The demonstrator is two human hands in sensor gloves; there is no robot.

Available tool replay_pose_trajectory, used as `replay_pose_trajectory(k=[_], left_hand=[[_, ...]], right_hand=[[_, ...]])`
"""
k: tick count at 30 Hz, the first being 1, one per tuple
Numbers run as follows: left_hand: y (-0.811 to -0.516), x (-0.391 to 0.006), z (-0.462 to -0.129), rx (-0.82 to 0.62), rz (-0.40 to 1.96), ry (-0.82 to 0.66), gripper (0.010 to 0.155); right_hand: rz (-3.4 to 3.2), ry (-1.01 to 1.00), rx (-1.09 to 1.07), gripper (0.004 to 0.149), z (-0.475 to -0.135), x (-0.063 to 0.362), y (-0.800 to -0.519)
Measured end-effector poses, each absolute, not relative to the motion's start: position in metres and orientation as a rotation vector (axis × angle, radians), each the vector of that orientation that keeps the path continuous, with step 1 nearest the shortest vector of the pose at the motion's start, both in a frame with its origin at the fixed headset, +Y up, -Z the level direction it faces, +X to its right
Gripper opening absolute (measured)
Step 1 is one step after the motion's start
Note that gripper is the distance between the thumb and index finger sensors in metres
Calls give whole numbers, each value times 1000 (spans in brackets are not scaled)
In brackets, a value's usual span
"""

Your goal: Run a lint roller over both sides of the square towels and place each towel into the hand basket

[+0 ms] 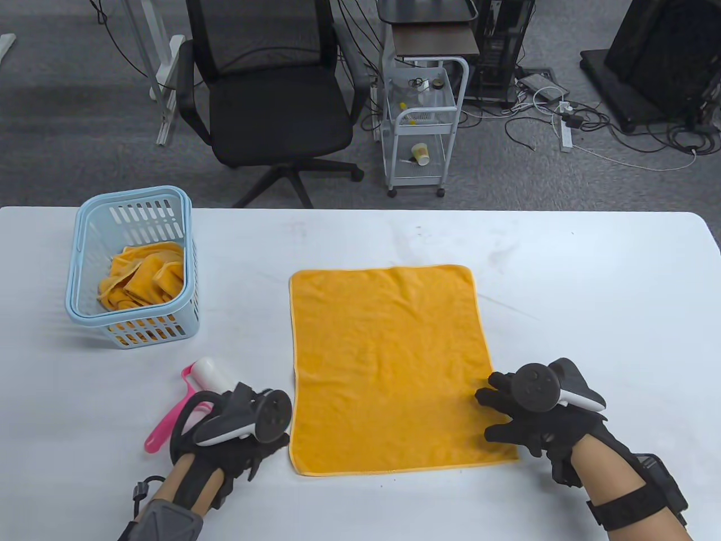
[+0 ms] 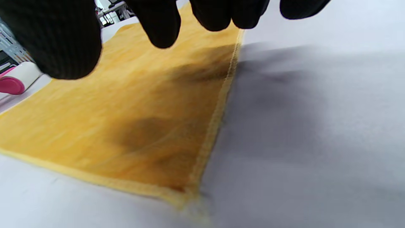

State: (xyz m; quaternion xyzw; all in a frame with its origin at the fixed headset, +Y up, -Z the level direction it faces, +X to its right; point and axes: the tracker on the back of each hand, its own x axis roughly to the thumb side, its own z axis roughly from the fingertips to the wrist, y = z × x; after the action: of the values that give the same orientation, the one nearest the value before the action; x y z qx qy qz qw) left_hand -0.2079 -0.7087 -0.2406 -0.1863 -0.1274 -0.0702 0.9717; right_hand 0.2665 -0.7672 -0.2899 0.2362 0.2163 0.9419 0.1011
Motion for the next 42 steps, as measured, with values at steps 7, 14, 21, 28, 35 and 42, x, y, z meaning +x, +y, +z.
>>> replay_pose_trajectory(k=[7,14,21,28,35,42], left_hand=[[-717,-285,-258,-480,-151,86,107],[-750,-313,-267,-627,-108,268,107],[-771,-312,-275,-603,-108,336,82],[-762,-294,-277,-485,55,263,58],[-710,-169,-285,-375,138,-148,58],[-729,-19,-275,-393,55,-544,62]], right_hand=[[2911,609,679,100,-294,266,-772],[2968,558,649,99,-294,271,-770],[2992,565,642,97,-292,273,-772],[3010,573,642,96,-292,272,-774],[3025,606,607,96,-293,274,-781],[3057,641,612,97,-291,273,-785]])
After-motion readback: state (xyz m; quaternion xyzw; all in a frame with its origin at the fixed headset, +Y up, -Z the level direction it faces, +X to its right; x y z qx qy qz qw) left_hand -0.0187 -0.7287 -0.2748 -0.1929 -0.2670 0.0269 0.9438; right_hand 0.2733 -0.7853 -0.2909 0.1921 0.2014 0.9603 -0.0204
